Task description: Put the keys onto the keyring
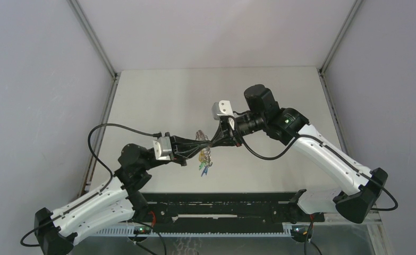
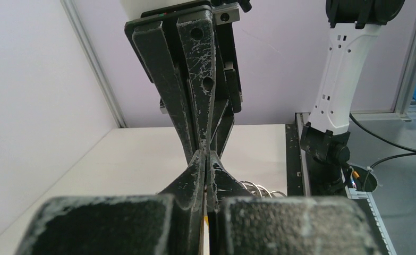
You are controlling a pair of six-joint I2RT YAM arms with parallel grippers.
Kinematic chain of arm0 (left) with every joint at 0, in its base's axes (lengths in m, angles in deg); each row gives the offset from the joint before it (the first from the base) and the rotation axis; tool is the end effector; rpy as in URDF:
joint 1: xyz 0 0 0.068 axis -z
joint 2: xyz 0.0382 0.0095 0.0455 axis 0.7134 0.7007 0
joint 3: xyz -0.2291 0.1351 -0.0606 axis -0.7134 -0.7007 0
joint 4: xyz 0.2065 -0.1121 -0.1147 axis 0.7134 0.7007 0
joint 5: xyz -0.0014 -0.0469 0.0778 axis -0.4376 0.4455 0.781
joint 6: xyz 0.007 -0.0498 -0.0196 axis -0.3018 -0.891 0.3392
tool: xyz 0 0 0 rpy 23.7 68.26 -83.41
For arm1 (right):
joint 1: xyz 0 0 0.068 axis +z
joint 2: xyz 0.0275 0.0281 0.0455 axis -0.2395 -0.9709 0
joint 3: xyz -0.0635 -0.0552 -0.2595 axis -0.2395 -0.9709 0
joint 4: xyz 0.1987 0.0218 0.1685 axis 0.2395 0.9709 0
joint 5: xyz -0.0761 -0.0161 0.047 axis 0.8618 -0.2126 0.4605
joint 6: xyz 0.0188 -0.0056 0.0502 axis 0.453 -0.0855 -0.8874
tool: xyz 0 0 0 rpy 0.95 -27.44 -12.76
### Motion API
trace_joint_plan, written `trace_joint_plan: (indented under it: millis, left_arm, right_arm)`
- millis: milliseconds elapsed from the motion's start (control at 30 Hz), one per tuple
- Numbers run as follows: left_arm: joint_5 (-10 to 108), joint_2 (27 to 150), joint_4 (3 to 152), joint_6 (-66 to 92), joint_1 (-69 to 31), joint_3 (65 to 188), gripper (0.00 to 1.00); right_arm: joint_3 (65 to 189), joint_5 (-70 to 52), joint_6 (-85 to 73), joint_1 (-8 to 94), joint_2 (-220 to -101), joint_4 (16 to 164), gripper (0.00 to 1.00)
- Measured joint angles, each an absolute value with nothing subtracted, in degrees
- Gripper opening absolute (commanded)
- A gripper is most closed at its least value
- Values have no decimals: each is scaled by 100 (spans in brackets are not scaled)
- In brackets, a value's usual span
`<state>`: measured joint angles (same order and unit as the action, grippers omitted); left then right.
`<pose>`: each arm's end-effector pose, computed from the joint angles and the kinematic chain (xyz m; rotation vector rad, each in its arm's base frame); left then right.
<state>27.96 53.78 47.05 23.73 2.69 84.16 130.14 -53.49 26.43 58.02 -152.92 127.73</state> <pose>0.0994 -0.1372 0.3389 0.9186 0.9301 -1.0413 0.1696 0.2037 0.3970 -1.6053 1.3649 1.1605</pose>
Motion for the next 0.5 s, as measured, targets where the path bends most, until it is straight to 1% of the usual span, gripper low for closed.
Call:
trace_joint_plan:
  millis: [100, 200, 300, 400, 500]
  left_arm:
    - [2783, 5388, 4600, 2338, 265, 8416, 0]
    - [2794, 5391, 4522, 2305, 249, 8405, 0]
    - [2796, 5364, 4506, 2277, 252, 8383, 0]
    - [2802, 5303, 4535, 2281, 252, 8383, 0]
    - [2820, 5260, 4576, 2283, 252, 8383, 0]
  right_arm:
    - [13012, -5349, 2536, 5815, -15292, 12671, 0]
    - [13012, -5319, 2466, 5815, -15290, 12610, 12]
    - [12933, -5236, 2460, 5769, -15251, 12555, 21]
    - [12583, -5102, 2460, 5664, -15019, 12478, 27]
    - [12253, -5000, 2436, 5612, -14685, 12382, 30]
